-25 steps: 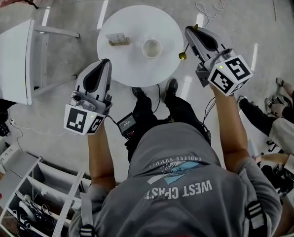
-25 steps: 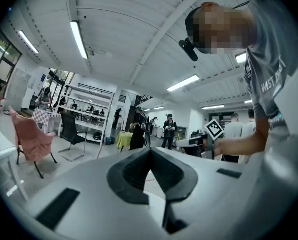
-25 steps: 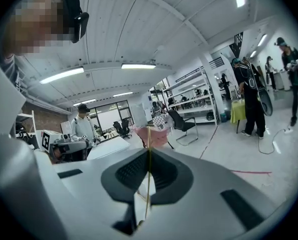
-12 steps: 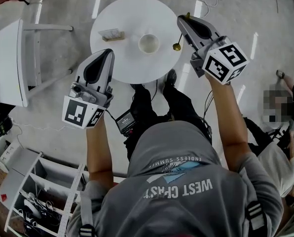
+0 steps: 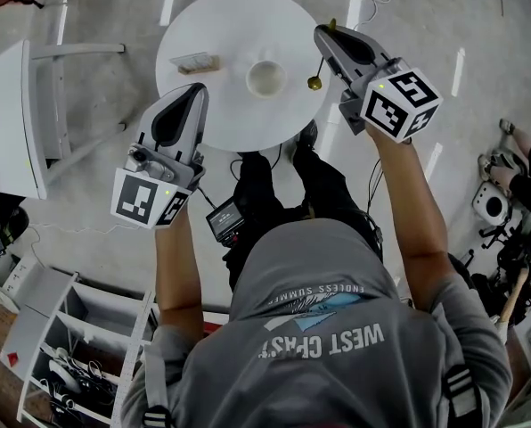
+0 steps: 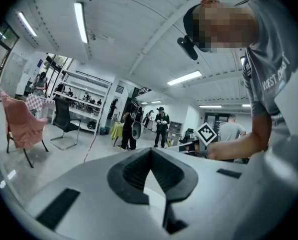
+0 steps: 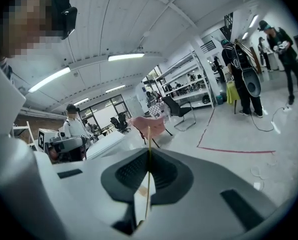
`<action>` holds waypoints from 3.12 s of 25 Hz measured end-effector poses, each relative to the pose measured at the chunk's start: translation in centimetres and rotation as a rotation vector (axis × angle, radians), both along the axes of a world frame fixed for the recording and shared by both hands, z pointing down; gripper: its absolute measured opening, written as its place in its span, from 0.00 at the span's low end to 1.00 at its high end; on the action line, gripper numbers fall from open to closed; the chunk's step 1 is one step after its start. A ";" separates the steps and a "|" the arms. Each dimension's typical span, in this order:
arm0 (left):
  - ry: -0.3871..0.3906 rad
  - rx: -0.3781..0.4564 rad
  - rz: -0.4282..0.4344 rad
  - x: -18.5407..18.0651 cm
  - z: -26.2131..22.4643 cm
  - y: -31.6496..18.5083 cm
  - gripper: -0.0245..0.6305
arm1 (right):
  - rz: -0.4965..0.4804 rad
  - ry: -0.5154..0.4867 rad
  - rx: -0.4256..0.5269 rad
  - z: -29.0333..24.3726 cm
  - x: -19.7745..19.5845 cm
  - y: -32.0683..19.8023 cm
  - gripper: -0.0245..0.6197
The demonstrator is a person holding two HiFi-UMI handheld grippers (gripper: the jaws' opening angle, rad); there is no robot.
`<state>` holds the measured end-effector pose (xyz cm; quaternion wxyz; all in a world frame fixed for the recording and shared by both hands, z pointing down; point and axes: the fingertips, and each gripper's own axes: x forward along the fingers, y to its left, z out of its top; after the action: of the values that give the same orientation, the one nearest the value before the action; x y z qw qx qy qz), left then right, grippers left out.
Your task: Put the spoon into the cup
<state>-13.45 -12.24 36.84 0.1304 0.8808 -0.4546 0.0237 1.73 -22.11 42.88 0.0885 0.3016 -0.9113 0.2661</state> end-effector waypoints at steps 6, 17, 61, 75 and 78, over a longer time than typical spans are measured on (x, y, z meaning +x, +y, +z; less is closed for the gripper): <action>-0.002 -0.018 0.004 -0.2 0.8 -0.4 0.04 | -0.009 -0.014 -0.026 2.0 -0.8 0.0 0.04; -0.004 -0.051 -0.005 0.2 2.4 -0.3 0.04 | -0.005 -0.065 -0.024 4.6 -1.3 0.2 0.04; 0.000 -0.098 -0.040 -2.4 5.9 0.2 0.04 | 0.028 0.035 -0.050 14.7 -3.3 0.7 0.05; -0.018 -0.053 -0.048 -2.6 3.4 1.8 0.04 | 0.032 0.050 -0.061 13.1 -2.5 2.7 0.05; -0.021 -0.046 -0.053 -2.7 2.7 2.4 0.04 | 0.041 0.056 -0.060 12.4 -2.1 3.2 0.05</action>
<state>-16.11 -9.81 39.54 0.1465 0.8649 -0.4784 0.0398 -0.32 -18.87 55.30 0.1175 0.3248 -0.8936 0.2865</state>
